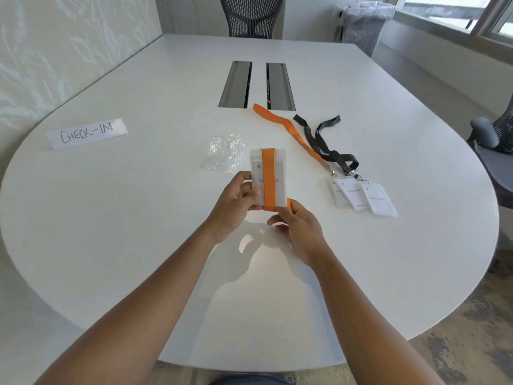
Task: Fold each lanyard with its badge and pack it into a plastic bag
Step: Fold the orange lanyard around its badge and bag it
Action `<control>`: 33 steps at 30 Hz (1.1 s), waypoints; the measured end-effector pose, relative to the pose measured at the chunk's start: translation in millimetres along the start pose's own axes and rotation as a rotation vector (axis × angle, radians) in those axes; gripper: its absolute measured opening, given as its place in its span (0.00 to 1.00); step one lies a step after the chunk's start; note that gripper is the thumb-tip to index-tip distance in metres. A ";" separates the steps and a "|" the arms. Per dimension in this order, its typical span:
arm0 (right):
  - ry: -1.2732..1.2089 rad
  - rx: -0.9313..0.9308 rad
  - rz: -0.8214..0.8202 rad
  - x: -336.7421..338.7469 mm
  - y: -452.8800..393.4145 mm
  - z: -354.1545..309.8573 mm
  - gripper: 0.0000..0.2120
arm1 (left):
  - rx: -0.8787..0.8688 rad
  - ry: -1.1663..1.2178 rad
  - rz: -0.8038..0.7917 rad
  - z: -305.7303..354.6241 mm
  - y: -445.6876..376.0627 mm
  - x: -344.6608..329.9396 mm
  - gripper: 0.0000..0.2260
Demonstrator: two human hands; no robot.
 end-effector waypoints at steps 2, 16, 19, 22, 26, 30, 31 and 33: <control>0.053 0.034 -0.011 -0.7 1.0 -4.2 0.09 | 0.014 0.041 0.029 0.2 -3.1 0.2 0.08; 0.198 0.074 -0.089 -5.6 -0.5 -27.6 0.14 | -0.149 -0.370 0.298 15.8 -15.8 14.0 0.07; 0.128 0.051 -0.090 -3.5 -2.6 -36.8 0.14 | -0.168 -0.466 0.257 15.9 -12.8 9.0 0.09; -0.012 0.028 -0.058 0.9 -8.5 -44.9 0.13 | -0.192 -0.493 0.205 12.5 -10.0 5.2 0.05; -0.091 -0.021 0.044 8.1 -17.0 -50.5 0.11 | -0.194 -0.500 0.174 7.1 -5.8 1.9 0.03; 0.019 -0.017 0.199 11.6 -21.6 -49.6 0.08 | -0.122 -0.483 0.163 -0.4 -5.4 0.2 0.03; 0.043 0.008 0.223 10.5 -22.0 -49.7 0.07 | -0.105 -0.476 0.157 -2.2 -5.6 -0.1 0.04; 0.062 0.038 0.262 9.2 -22.0 -47.9 0.10 | -0.068 -0.459 0.144 -6.2 -5.8 -0.8 0.04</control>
Point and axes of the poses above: each hand's wrist, its own y-axis away from the middle knuckle, its own x-axis out of the back of the hand, z = x × y, the point moved 7 cm from there along -y, towards the middle knuckle, and after that the axes turned 9 degrees about y, right-handed, at the moved point
